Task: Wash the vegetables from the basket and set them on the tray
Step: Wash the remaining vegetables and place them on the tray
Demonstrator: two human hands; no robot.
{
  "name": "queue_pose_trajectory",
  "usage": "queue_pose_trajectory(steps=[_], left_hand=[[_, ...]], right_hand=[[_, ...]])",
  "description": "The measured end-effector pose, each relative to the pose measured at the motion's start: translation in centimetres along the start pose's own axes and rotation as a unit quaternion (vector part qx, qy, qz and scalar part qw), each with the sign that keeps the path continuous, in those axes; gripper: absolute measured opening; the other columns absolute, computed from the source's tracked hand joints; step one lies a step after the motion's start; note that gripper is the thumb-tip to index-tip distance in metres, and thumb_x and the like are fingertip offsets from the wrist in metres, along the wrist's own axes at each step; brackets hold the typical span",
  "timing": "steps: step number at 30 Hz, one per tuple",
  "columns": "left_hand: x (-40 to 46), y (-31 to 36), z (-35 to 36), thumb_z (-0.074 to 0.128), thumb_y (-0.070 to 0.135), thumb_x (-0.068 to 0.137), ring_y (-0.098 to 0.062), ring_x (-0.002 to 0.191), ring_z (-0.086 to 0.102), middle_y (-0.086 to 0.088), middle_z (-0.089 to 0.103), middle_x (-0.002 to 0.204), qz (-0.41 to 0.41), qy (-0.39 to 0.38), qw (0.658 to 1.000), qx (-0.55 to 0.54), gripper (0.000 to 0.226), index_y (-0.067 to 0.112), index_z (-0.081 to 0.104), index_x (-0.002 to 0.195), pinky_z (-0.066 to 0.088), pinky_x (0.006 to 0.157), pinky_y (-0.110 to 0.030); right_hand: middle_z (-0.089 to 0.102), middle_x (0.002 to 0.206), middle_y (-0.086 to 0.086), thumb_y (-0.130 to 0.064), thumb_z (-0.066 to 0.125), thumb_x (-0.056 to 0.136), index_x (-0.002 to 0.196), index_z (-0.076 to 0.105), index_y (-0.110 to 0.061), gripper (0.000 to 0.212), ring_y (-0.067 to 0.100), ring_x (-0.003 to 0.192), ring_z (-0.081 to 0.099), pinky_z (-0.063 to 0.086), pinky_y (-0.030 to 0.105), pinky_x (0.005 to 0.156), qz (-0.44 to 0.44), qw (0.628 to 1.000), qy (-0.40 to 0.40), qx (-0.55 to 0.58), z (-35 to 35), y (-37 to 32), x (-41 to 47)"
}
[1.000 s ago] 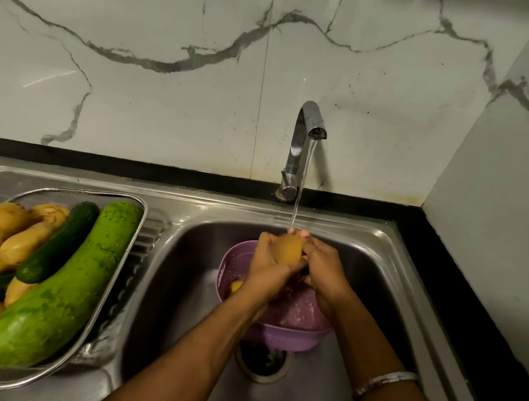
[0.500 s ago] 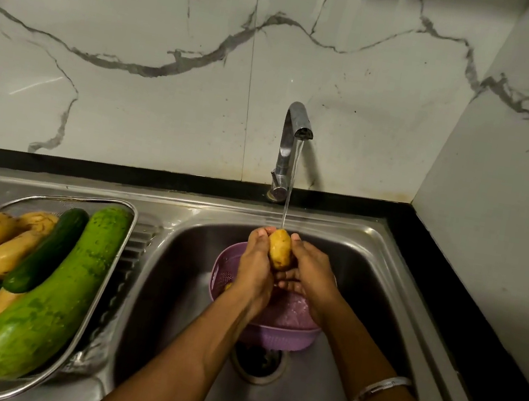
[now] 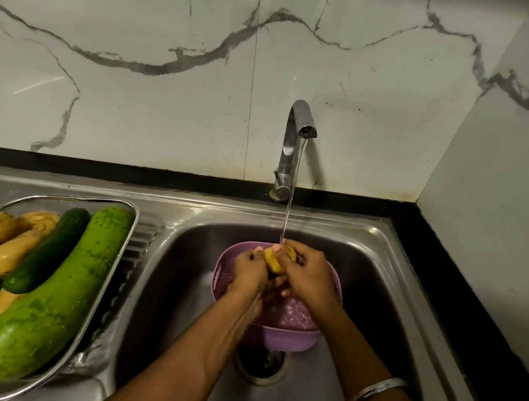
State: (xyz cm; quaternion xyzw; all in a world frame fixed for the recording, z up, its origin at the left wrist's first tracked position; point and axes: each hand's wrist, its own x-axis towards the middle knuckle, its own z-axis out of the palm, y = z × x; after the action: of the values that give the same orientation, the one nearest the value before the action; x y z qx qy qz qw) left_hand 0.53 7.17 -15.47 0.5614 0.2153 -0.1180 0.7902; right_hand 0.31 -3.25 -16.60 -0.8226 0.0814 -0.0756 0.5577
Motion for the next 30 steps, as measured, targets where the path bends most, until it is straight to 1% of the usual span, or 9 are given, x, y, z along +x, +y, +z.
queue_pose_trajectory(steps=[2,5,9,14,16,18,23,26,30], left_hand=[[-0.3,0.0,0.1,0.036,0.024,0.11,-0.025,0.056,0.072,-0.019,0.07,0.092,0.004,0.005,1.0,0.0,0.029,0.004,0.055,0.121,0.054,0.039,-0.032],[0.3,0.1,-0.2,0.037,0.024,0.11,-0.023,0.054,0.07,-0.013,0.069,0.088,0.025,0.018,0.999,0.023,0.027,0.007,0.057,0.118,0.058,0.048,-0.034],[0.8,0.0,-0.5,0.038,0.025,0.11,-0.023,0.057,0.069,-0.017,0.07,0.095,0.047,-0.004,0.998,0.044,0.03,0.007,0.06,0.119,0.056,0.051,-0.033],[0.9,-0.3,-0.4,0.045,0.021,0.108,-0.035,0.099,0.072,-0.019,0.07,0.112,0.064,-0.069,0.994,0.053,0.025,0.01,0.062,0.121,0.062,0.064,-0.032],[1.0,-0.4,-0.2,0.046,0.02,0.107,-0.034,0.095,0.072,-0.02,0.07,0.113,0.079,-0.068,0.994,0.031,0.024,0.009,0.062,0.121,0.059,0.055,-0.027],[1.1,-0.4,-0.3,0.048,0.019,0.107,-0.03,0.077,0.068,-0.022,0.069,0.11,0.096,-0.051,0.994,0.021,0.021,0.011,0.063,0.119,0.051,0.045,-0.024],[1.9,-0.2,-0.6,0.05,0.017,0.105,-0.03,0.074,0.064,-0.021,0.07,0.104,0.109,-0.021,0.994,-0.023,0.018,0.02,0.066,0.112,0.051,0.052,-0.03],[2.2,-0.3,-0.5,0.049,0.017,0.104,-0.031,0.074,0.061,-0.025,0.068,0.108,0.116,-0.027,0.992,-0.031,0.018,0.018,0.066,0.112,0.049,0.052,-0.03],[2.4,-0.9,-0.4,0.048,0.015,0.105,-0.035,0.081,0.066,-0.029,0.068,0.109,0.115,-0.035,0.992,-0.036,0.02,0.007,0.063,0.116,0.054,0.053,-0.031]], right_hand=[[0.076,0.111,0.003,-0.025,0.068,0.097,0.131,0.068,-0.018,0.035,0.009,0.083,0.071,0.055,0.016,0.058,0.003,1.0,-0.002,0.011,0.1,0.0,0.1],[0.076,0.098,0.009,-0.018,0.061,0.102,0.132,0.067,-0.012,0.031,0.014,0.058,0.07,0.057,0.025,0.051,0.052,0.993,-0.043,0.101,-0.2,-0.2,0.4],[0.074,0.096,0.015,-0.021,0.055,0.105,0.127,0.069,-0.016,0.027,0.025,0.069,0.073,0.062,0.03,0.057,0.092,0.98,-0.063,0.165,-0.8,-0.5,0.6],[0.078,0.09,0.007,-0.026,0.073,0.093,0.107,0.079,-0.023,0.016,0.025,0.075,0.075,0.061,0.033,0.059,0.115,0.974,0.029,0.194,-0.6,-0.5,0.3],[0.079,0.089,0.002,-0.026,0.075,0.091,0.105,0.08,-0.024,0.015,0.023,0.08,0.075,0.064,0.036,0.064,0.101,0.976,0.028,0.191,-0.5,-0.5,0.5],[0.078,0.093,0.0,-0.023,0.073,0.094,0.111,0.077,-0.022,0.018,0.019,0.082,0.074,0.063,0.032,0.063,0.081,0.98,0.008,0.182,-0.5,-0.8,0.7],[0.07,0.121,0.006,-0.015,0.06,0.101,0.132,0.066,-0.018,0.032,0.025,0.105,0.069,0.058,0.024,0.062,0.083,0.974,-0.065,0.202,-0.2,-1.4,1.3],[0.075,0.113,0.004,-0.016,0.063,0.099,0.124,0.072,-0.024,0.027,0.022,0.097,0.071,0.058,0.029,0.07,0.107,0.964,-0.047,0.239,-0.1,-1.7,1.2],[0.078,0.089,-0.003,-0.02,0.073,0.093,0.107,0.077,-0.026,0.016,0.004,0.068,0.071,0.056,0.022,0.057,0.066,0.971,0.035,0.229,0.3,-1.5,0.6]])
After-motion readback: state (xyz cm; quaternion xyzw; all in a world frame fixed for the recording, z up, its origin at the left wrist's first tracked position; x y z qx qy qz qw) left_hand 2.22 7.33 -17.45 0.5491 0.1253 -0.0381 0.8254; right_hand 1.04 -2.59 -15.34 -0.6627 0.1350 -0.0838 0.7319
